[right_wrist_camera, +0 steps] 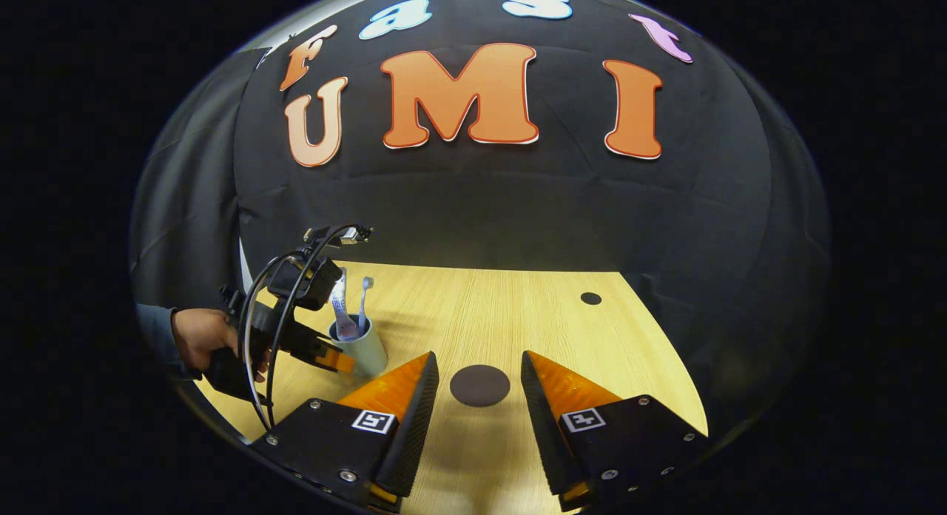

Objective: Put the toothbrush and toothpaste on the desktop into the cup, then pick up the cup and place it on the coaster on the desktop.

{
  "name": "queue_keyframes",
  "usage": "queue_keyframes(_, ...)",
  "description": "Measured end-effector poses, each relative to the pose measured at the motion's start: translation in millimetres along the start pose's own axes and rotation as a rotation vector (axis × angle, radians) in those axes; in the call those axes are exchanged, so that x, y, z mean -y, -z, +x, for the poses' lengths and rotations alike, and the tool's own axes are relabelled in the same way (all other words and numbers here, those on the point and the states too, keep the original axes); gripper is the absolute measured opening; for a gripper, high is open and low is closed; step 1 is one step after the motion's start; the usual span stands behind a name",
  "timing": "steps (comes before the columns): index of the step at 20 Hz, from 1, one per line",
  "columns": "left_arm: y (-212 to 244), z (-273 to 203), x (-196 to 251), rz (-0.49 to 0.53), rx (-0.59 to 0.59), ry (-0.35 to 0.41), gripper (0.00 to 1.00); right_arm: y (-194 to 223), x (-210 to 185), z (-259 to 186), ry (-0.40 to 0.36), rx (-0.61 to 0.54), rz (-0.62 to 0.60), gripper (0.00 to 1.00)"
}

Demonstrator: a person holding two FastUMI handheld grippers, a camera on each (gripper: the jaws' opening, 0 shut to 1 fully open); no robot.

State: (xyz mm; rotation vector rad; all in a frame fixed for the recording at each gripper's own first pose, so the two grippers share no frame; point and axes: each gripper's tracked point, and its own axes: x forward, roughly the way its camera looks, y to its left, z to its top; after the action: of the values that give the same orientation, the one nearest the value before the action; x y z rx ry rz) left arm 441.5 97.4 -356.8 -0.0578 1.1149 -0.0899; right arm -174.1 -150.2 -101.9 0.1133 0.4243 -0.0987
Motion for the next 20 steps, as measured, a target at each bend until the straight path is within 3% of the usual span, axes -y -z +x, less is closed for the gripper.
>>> queue_keyframes(7, -1, -3, 0, -0.002, 0.011, -0.014, 0.18, 4, 6, -6, 0.011, -0.002, 0.008, 0.67)
queue_keyframes(10, 1, -11, -6, 0.003, 0.031, -0.004, 0.17, 5, 8, -9, 0.017, 0.005, 0.008, 0.63)
queue_keyframes(11, 2, -13, -7, -0.002, 0.032, 0.004, 0.17, 6, 10, -9, 0.021, 0.002, 0.007, 0.68)
queue_keyframes(12, 1, -12, -6, 0.000, 0.032, 0.006, 0.17, 8, 11, -10, 0.021, -0.003, 0.009, 0.64)
queue_keyframes(13, 1, -12, -6, -0.006, 0.032, 0.005, 0.17, 11, 12, -12, 0.022, -0.008, 0.011, 0.72)
queue_keyframes(20, -4, -9, -7, 0.041, 0.106, 0.018, 0.18, 13, 24, -20, 0.035, -0.007, 0.009, 0.74)
